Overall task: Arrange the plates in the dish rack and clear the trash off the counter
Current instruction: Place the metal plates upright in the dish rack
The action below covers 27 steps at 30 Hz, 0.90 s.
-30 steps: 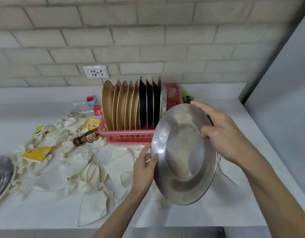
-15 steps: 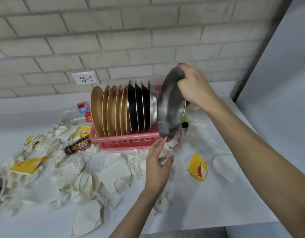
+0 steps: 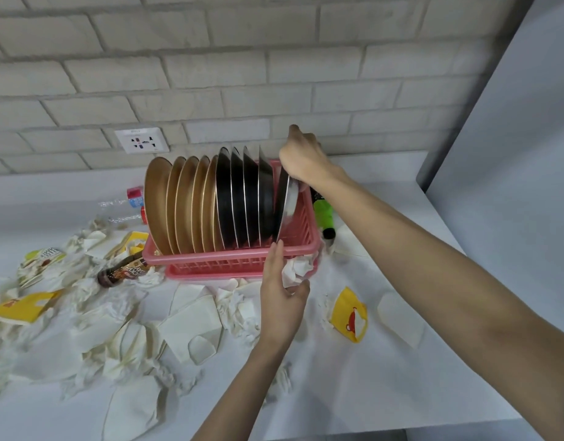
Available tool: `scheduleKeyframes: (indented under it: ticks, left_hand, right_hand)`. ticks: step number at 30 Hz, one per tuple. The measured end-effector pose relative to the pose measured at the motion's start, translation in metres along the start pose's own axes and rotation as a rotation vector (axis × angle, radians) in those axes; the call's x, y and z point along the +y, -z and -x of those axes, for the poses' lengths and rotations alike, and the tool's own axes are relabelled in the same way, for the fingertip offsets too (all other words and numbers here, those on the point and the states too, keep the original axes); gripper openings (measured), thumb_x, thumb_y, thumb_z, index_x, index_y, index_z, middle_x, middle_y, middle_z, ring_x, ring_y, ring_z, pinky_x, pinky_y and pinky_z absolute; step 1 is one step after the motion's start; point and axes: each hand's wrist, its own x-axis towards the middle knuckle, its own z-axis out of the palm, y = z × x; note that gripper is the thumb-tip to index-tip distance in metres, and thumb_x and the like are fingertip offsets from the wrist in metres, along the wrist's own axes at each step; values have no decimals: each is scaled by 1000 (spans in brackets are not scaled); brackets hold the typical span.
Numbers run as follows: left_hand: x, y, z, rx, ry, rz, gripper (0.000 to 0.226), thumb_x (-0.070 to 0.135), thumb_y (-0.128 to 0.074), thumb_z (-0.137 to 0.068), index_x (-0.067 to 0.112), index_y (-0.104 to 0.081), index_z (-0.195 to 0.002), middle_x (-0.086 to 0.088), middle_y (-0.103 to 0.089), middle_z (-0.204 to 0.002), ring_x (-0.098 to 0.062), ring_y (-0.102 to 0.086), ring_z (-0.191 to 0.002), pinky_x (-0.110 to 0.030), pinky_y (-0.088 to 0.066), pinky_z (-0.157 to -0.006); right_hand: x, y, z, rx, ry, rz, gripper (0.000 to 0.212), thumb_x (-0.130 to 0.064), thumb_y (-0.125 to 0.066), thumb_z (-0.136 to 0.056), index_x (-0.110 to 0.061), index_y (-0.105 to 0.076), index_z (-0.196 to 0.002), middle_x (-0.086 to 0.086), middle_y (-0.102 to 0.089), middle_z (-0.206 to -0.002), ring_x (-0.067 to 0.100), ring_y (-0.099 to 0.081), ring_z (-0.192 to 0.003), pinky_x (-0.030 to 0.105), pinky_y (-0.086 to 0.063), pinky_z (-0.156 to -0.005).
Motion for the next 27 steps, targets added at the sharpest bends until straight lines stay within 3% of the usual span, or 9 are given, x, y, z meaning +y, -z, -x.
scheduleKeyframes:
  ticks: [4,7,11,13,16,18,23,27]
  left_hand:
    - [-6,-8,-7,-4,55,-6,86,-1,-64,-88,33,-23,-156,17,-12,-164,-9,-29,-147,-23,-52,-96]
    - [-6,-14,-7,-2,86,14,86,-2,-64,-89,28,-20,-157,20,-5,-163,-9,-32,-145,-15,-51,-88]
    - [-4,-19,-7,-15,108,31,86,-4,-63,-90,23,-18,-158,20,-1,-164,-10,-33,-143,-8,-48,-79]
    - [-3,-19,-10,-10,116,19,86,-1,-64,-90,24,-17,-158,19,-1,-164,-9,-33,-144,-13,-50,-86]
    - [-1,-18,-13,2,116,-8,88,8,-68,-88,27,-17,-157,21,0,-163,-9,-29,-147,-37,-44,-110]
    - [0,-17,-14,5,109,-28,89,13,-70,-87,28,-17,-157,22,-1,-162,-11,-26,-148,-42,-40,-114]
    - [3,-13,-13,4,129,-76,84,8,-68,-89,25,-21,-157,17,-2,-164,-11,-26,-148,-35,-40,-114]
    - [3,-7,-11,-17,141,-67,83,5,-69,-87,25,-26,-155,16,-8,-164,-8,-30,-146,-23,-40,-110]
  right_hand:
    - [2,-15,-14,-58,-6,-5,30,-5,-36,-93,1,-42,-121,28,-50,-125,44,-51,-115,36,-36,-79]
    - [2,-21,-20,-99,-16,6,32,-8,-35,-91,-2,-44,-121,24,-51,-124,42,-51,-113,37,-40,-79]
    - [2,-30,-25,-125,-7,22,22,-15,-35,-85,-12,-43,-105,11,-49,-100,37,-49,-100,45,-46,-91]
    - [1,-35,-29,-126,12,41,17,-20,-34,-90,-14,-42,-103,8,-45,-94,33,-45,-94,43,-44,-88]
    - [1,-40,-34,-111,33,42,22,-31,-28,-98,-16,-43,-102,12,-49,-103,30,-42,-91,40,-37,-81]
    - [2,-41,-35,-94,68,67,23,-30,-28,-98,-15,-45,-103,14,-51,-108,33,-46,-96,42,-38,-83]
    - [10,-46,-30,-67,137,98,22,-1,-31,-96,-3,-44,-113,18,-45,-124,40,-47,-112,54,-43,-95]
    - [20,-45,-28,-81,132,62,20,-13,-27,-98,-10,-43,-111,15,-43,-144,39,-44,-126,50,-37,-105]
